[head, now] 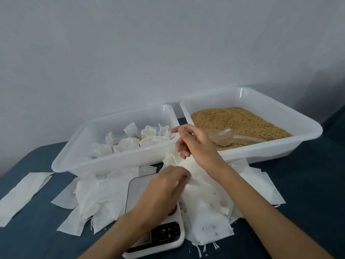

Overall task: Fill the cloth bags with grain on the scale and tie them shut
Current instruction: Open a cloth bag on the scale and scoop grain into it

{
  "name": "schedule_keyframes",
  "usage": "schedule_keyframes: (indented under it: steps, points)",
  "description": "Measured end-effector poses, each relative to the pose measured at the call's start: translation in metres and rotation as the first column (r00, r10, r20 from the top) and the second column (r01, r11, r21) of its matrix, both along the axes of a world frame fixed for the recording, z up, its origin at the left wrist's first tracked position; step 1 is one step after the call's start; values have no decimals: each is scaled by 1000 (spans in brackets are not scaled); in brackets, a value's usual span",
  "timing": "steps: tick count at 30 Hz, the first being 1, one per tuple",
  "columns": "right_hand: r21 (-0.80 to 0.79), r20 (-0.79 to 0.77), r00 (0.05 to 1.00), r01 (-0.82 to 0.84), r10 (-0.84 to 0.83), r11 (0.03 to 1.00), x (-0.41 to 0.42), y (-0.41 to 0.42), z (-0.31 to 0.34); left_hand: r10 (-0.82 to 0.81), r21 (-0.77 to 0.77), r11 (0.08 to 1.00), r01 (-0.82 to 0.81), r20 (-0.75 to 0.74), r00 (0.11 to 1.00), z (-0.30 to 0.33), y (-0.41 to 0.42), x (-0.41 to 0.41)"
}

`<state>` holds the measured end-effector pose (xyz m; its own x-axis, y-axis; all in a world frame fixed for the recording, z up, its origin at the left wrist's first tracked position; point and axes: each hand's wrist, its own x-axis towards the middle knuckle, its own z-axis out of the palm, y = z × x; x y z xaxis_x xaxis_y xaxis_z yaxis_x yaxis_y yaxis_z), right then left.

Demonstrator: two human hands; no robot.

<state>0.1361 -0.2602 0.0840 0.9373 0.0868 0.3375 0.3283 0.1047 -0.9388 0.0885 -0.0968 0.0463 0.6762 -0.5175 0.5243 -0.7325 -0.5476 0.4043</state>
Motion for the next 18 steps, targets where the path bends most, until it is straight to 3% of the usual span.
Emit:
schedule_keyframes:
  steps: [3, 6, 8, 13, 15, 18]
  points:
    - [-109, -2, 995, -103, 103, 989, -5, -1, 1, 139, -352, 908, -229, -262, 955, 4, 20, 17]
    - [-208, -22, 987, -162, 161, 965, -7, 3, -3, 59, -595, 730, -336, -435, 898, 2, 31, 33]
    - [-252, -26, 989, -148, 146, 956, -6, 6, -9, -5, -660, 654, -369, -492, 870, -2, 35, 37]
    - [-249, -36, 997, -72, 65, 966, 2, 8, -22, -124, -665, 667, -337, -545, 829, -7, 51, 36]
    - [-344, 44, 997, 77, -65, 936, 1, 13, -28, -128, -677, 646, -353, -552, 824, -5, 55, 36]
    - [-431, 417, 864, 461, -281, 776, -4, 22, -34, -99, -702, 616, -359, -521, 848, -5, 58, 37]
